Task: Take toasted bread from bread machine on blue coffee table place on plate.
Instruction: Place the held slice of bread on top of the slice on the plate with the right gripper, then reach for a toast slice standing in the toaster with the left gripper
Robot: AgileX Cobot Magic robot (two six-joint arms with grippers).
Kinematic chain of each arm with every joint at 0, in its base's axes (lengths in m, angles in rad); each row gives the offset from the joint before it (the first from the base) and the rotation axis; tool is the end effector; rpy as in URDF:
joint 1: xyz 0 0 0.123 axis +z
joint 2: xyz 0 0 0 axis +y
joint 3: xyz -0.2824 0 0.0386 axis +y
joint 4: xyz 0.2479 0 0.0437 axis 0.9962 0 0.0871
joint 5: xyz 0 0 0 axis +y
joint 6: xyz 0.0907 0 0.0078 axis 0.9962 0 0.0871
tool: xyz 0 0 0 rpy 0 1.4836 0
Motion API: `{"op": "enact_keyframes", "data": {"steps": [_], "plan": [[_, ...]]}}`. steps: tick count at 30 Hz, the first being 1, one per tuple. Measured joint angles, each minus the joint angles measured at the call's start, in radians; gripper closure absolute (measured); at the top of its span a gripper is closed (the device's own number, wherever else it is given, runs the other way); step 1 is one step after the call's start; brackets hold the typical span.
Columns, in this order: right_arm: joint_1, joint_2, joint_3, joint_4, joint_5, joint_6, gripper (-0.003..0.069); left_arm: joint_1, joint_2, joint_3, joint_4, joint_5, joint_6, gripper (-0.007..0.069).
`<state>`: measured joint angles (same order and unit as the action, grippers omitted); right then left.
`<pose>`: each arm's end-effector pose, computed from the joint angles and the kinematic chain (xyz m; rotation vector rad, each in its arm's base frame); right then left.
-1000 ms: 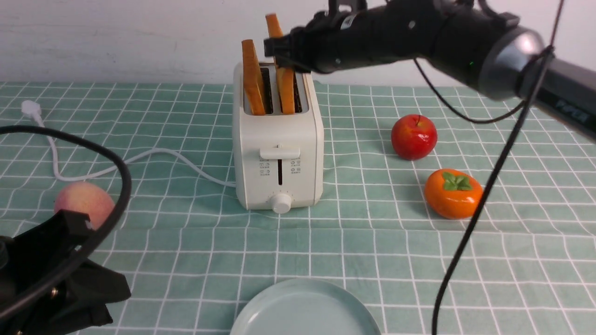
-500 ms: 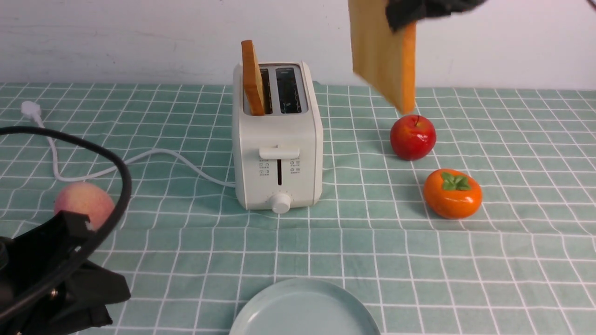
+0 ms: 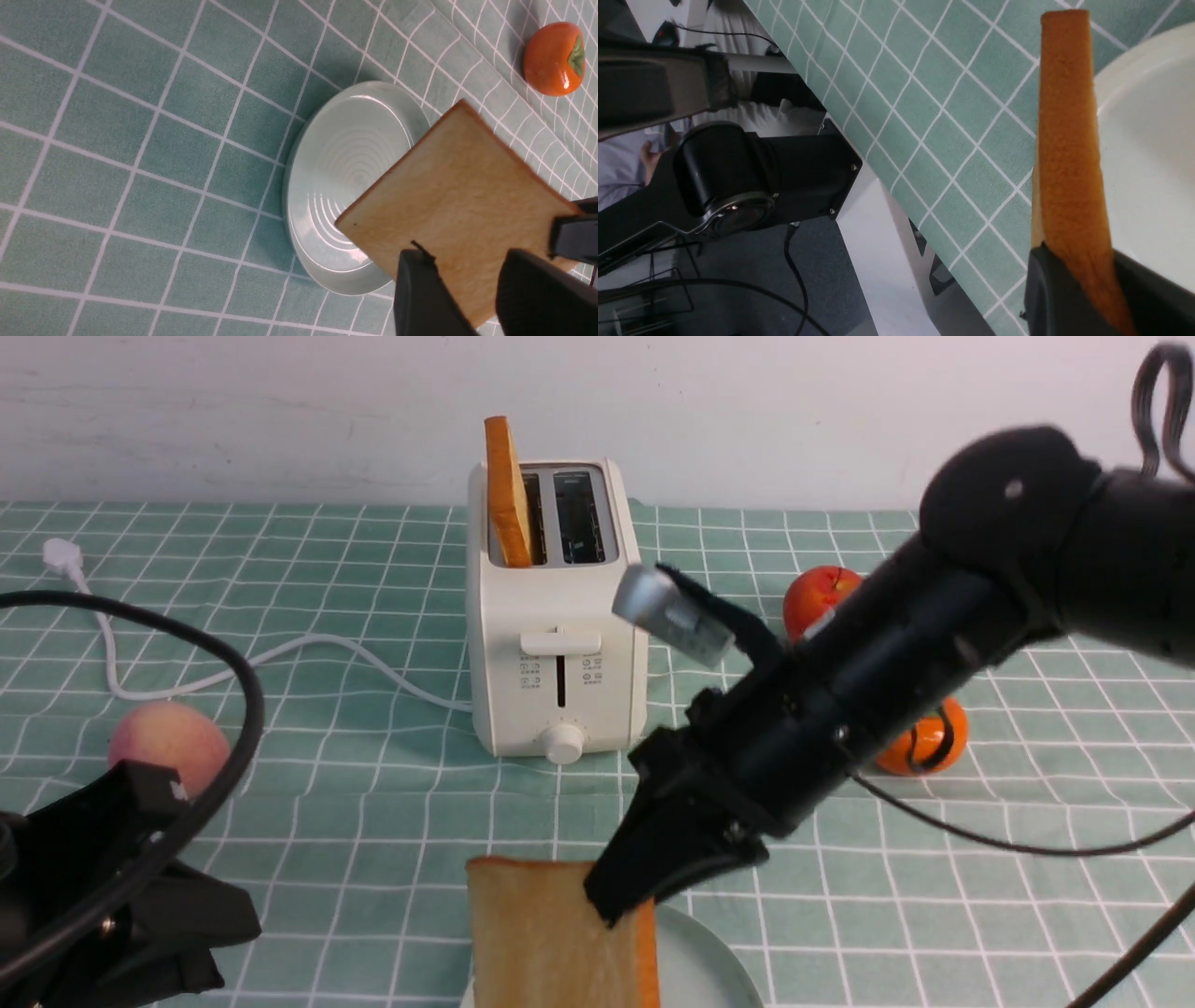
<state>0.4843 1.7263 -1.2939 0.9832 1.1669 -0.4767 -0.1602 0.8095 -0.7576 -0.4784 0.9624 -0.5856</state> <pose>0.2712 0.2214 0.2760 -0.7864 2.6648 1.3596 0.1299 -0.0559 0.3203 -0.7255 2.4742 -0.9030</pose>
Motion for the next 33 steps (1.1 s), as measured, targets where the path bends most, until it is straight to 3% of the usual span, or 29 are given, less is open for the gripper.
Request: {"op": "enact_keyframes", "data": {"steps": [6, 10, 19, 22, 27, 28, 33], "plan": [[-0.001, 0.0, 0.19, 0.082, -0.163, -0.06, 0.0568, 0.0, 0.0, 0.0, 0.001, 0.0, 0.0, 0.0386], [-0.002, -0.001, 0.234, 0.083, -0.215, -0.061, 0.0527, 0.0, 0.0, 0.0, 0.001, 0.0, 0.0, 0.0386], [-0.006, -0.065, 0.243, -0.083, -0.265, -0.082, 0.0127, 0.0, 0.0, 0.0, -0.012, -0.027, 0.083, 0.0379], [-0.032, -0.126, 0.243, -0.129, -0.264, -0.071, 0.0055, 0.0, 0.0, 0.0, -0.04, -0.102, 0.123, 0.0379], [-0.116, -0.249, 0.243, -0.162, -0.239, -0.037, 0.0035, 0.0, 0.0, 0.0, -0.145, -0.299, 0.221, 0.0379], [-0.152, -0.309, 0.243, -0.167, -0.216, -0.034, 0.0051, 0.0, 0.01, -0.006, -0.206, -0.388, 0.291, 0.0379], [-0.222, -0.468, 0.245, -0.169, -0.156, -0.01, 0.0122, 0.0, 0.114, -0.121, -0.359, -0.451, 0.503, 0.0379]]}}
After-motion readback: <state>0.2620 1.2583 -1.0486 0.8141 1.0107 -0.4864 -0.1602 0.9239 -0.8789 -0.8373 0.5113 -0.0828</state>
